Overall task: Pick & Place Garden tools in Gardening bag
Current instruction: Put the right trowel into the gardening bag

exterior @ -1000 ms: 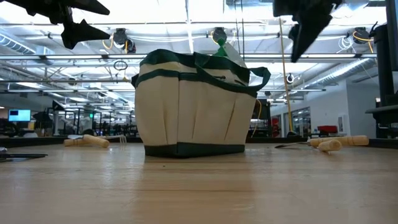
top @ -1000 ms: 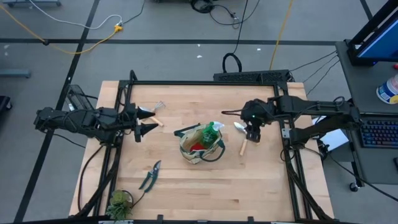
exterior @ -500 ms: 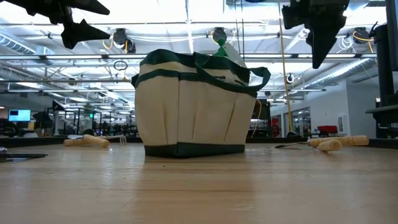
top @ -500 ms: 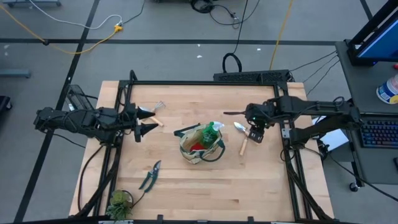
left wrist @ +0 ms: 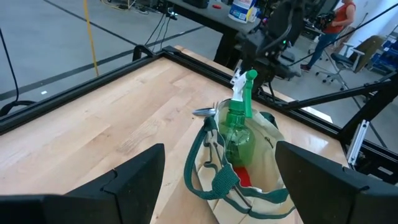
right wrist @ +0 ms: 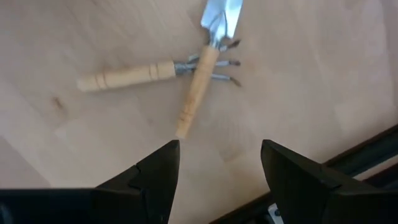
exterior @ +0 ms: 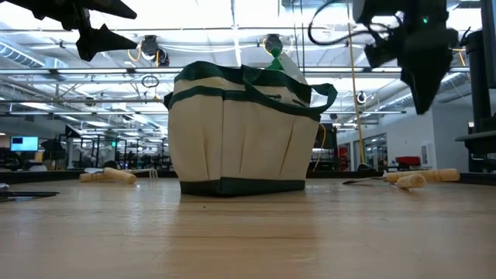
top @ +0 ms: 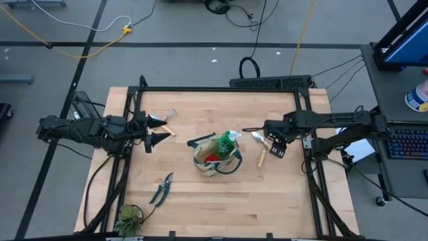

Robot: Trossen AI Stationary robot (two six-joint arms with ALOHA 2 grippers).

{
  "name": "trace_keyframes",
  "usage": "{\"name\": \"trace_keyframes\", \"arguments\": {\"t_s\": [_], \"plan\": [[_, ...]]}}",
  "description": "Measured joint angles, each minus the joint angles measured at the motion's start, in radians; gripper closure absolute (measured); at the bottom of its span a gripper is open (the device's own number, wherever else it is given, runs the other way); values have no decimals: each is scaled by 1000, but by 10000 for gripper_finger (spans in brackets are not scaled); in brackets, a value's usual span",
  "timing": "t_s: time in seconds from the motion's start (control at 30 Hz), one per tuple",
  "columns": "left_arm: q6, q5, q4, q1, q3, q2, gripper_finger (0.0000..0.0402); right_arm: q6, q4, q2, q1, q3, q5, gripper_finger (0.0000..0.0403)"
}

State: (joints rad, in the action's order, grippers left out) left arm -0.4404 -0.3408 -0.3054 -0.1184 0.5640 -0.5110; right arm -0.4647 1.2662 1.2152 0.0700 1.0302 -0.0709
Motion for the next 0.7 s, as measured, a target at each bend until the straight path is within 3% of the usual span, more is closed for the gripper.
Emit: {"name": "trace_keyframes", "arguments": {"t_s": [0.13,0.7], "plan": [[0,0,0,0,0,0,91,-1,-58,0,0,-73,48,183],[-3,-1,2,0,0,0,91,-6,-253,0,0,-243,76,183]]}}
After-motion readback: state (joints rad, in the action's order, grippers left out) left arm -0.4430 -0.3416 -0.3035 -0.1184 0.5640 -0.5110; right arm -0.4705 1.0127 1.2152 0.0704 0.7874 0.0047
